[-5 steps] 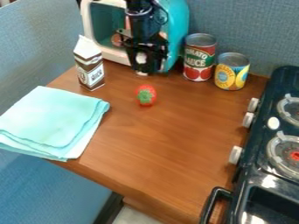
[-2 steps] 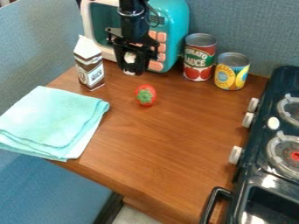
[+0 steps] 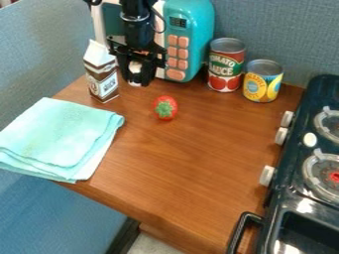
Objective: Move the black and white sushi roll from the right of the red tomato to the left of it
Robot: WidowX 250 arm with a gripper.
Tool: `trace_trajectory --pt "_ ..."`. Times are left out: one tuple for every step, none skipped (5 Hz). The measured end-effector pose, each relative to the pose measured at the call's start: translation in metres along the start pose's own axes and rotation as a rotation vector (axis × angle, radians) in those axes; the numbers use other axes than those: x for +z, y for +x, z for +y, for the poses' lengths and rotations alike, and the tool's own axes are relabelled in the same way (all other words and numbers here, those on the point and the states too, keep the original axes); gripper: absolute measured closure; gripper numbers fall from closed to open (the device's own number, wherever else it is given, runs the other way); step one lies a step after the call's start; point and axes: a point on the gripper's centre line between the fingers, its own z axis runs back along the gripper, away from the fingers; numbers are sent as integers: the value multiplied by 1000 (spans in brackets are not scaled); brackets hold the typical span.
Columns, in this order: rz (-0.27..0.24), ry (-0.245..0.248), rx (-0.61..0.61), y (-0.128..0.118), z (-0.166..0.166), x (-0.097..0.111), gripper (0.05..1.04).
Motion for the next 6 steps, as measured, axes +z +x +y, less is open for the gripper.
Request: trace_trajectory --pt "19 -16 8 1 -1 -11 503" --pt "59 -19 21 -2 4 -28 503" --pt "87 5 37 -2 9 -36 503" --pt "93 10 54 0 14 -38 503" --pt "101 9 74 1 27 -43 503" --pt "111 9 62 5 29 -47 503"
